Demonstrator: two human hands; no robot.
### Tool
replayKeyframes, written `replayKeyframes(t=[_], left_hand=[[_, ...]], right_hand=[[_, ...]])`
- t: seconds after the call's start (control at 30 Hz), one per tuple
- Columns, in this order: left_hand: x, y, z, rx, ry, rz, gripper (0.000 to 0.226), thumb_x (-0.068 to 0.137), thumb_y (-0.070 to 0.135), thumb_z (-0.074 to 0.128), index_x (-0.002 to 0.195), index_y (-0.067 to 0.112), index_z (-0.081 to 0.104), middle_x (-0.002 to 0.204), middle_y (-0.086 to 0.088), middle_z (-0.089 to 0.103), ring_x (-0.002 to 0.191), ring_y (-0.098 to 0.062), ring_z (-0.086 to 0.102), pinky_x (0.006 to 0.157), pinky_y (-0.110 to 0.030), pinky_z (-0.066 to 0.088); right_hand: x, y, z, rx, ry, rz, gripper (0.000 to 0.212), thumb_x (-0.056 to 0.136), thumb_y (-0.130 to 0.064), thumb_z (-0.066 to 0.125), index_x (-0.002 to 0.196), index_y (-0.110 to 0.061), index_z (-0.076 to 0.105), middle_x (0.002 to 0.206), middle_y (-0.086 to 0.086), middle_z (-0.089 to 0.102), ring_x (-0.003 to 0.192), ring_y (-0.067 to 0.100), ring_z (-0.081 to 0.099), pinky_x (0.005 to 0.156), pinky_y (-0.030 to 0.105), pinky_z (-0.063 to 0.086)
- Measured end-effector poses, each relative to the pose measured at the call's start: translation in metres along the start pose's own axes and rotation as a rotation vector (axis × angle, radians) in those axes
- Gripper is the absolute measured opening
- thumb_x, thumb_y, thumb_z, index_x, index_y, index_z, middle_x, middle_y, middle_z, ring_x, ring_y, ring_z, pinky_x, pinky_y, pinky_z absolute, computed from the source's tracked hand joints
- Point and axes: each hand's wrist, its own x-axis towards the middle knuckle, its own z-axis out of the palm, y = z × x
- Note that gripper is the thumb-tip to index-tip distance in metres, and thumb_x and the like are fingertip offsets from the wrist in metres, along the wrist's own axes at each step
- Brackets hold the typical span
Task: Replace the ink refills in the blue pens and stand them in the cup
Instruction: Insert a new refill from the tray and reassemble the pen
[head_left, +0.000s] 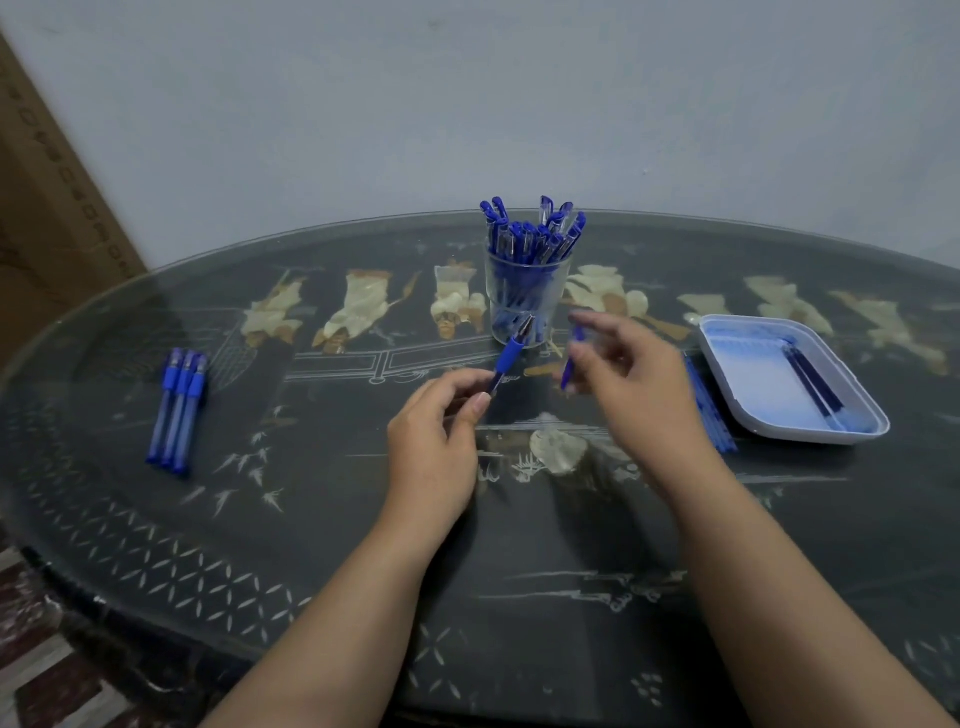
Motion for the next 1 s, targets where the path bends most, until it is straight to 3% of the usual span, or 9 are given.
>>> replayKeyframes(t=[0.07,0.17,0.3,0.6,0.77,0.9,1.0], left_hand=[[0.0,0.0,0.0,0.018,-0.003,0.02,0.039,0.092,0.003,0.06,0.094,0.041,0.064,0.099,0.009,0.07,0.093,-0.003,0.064,0.081,-0.011,0.046],[0.0,0.001,0.001,0.044,-0.003,0.049,0.04,0.09,0.001,0.062,0.092,0.042,0.064,0.097,0.009,0.07,0.091,-0.002,0.064,0.077,-0.006,0.043],[0.0,0.0,0.002,0.061,-0.007,0.05,0.039,0.09,0.0,0.062,0.093,0.04,0.065,0.097,0.009,0.07,0.092,-0.003,0.064,0.078,-0.005,0.043],[0.0,0.001,0.002,0.043,0.004,0.05,0.039,0.089,-0.002,0.063,0.092,0.037,0.065,0.096,0.009,0.07,0.089,-0.001,0.064,0.076,-0.005,0.043],[0.0,0.002,0.002,0.016,0.003,0.018,0.038,0.089,0.0,0.063,0.092,0.037,0.066,0.097,0.007,0.069,0.089,-0.003,0.064,0.076,-0.008,0.046],[-0.001,0.004,0.001,-0.017,0.017,-0.007,0.032,0.088,-0.001,0.064,0.093,0.03,0.07,0.096,0.006,0.07,0.085,0.001,0.063,0.072,-0.007,0.045],[-0.002,0.007,0.001,-0.034,0.024,-0.01,0.037,0.087,-0.002,0.065,0.09,0.035,0.068,0.096,0.007,0.07,0.084,0.005,0.062,0.069,-0.006,0.045]], right_hand=[[0.0,-0.016,-0.007,0.322,0.043,-0.013,0.023,0.094,-0.001,0.058,0.113,-0.014,0.063,0.087,0.007,0.068,0.078,0.017,0.073,0.066,0.021,0.055],[-0.004,-0.034,-0.01,0.506,0.046,-0.092,0.021,0.093,-0.001,0.06,0.106,-0.016,0.064,0.09,0.011,0.069,0.086,0.028,0.073,0.07,0.03,0.057],[-0.009,-0.041,-0.007,0.366,0.025,-0.199,0.021,0.091,-0.002,0.063,0.107,-0.015,0.066,0.088,0.009,0.072,0.085,0.022,0.073,0.073,0.03,0.058],[-0.01,-0.039,-0.005,0.326,-0.001,-0.203,0.022,0.09,-0.001,0.065,0.104,-0.018,0.068,0.092,0.011,0.07,0.083,0.021,0.073,0.073,0.037,0.061],[-0.011,-0.031,0.001,0.171,-0.072,-0.247,0.024,0.088,-0.006,0.07,0.102,-0.026,0.07,0.097,0.006,0.072,0.089,0.021,0.072,0.077,0.041,0.06],[-0.014,-0.032,0.006,0.207,-0.062,-0.258,0.03,0.088,-0.004,0.069,0.09,-0.034,0.068,0.097,0.0,0.073,0.088,0.02,0.072,0.076,0.04,0.061],[-0.016,-0.034,0.007,0.195,-0.073,-0.272,0.035,0.088,-0.005,0.069,0.082,-0.039,0.065,0.099,-0.004,0.073,0.089,0.018,0.072,0.074,0.039,0.061]])
